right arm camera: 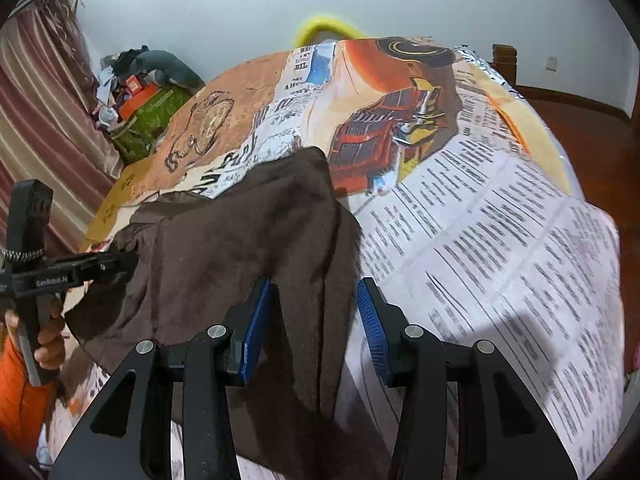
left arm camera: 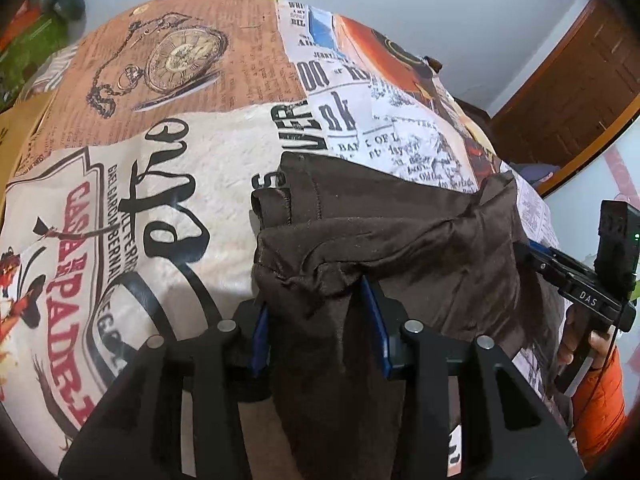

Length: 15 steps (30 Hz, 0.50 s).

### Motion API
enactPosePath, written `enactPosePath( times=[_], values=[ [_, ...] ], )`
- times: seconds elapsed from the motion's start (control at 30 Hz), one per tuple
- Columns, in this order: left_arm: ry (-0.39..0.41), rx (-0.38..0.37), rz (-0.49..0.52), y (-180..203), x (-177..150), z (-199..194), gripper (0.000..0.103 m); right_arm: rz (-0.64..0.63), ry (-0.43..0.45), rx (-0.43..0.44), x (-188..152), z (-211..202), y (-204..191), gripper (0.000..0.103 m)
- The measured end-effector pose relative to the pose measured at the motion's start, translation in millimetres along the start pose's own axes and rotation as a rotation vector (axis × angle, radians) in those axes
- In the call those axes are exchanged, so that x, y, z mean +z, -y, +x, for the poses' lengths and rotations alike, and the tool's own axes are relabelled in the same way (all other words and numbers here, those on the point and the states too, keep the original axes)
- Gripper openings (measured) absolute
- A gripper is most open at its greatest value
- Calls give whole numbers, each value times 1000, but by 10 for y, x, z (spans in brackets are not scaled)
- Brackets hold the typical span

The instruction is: Fold small clothes

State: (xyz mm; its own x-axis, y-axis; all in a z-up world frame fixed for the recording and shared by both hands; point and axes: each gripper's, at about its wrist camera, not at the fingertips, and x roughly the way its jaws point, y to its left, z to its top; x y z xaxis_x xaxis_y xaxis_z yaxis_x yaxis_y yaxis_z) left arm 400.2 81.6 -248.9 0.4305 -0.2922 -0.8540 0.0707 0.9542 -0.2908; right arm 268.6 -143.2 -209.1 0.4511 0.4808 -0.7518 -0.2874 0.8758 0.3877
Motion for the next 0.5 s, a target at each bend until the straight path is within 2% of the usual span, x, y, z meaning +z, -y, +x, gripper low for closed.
enactPosePath(
  times=[0.07, 0.1, 0.13, 0.2, 0.5],
  values=[
    [13, -18, -8, -16, 9, -1, 29, 9, 3, 16, 9, 23, -2, 35],
    [18, -29, -10, -19, 11, -5, 25, 11, -1, 32, 12, 36, -7, 24],
    [22, -35, -8, -11, 13, -13, 19, 18, -4, 47, 9, 42, -16, 16],
    [43, -24, 0, 12, 18, -63, 10, 11, 4, 45, 9, 24, -53, 9],
    [168, 20, 51, 218, -52, -634, 7, -32, 76, 46, 60, -353, -272, 5]
  ],
)
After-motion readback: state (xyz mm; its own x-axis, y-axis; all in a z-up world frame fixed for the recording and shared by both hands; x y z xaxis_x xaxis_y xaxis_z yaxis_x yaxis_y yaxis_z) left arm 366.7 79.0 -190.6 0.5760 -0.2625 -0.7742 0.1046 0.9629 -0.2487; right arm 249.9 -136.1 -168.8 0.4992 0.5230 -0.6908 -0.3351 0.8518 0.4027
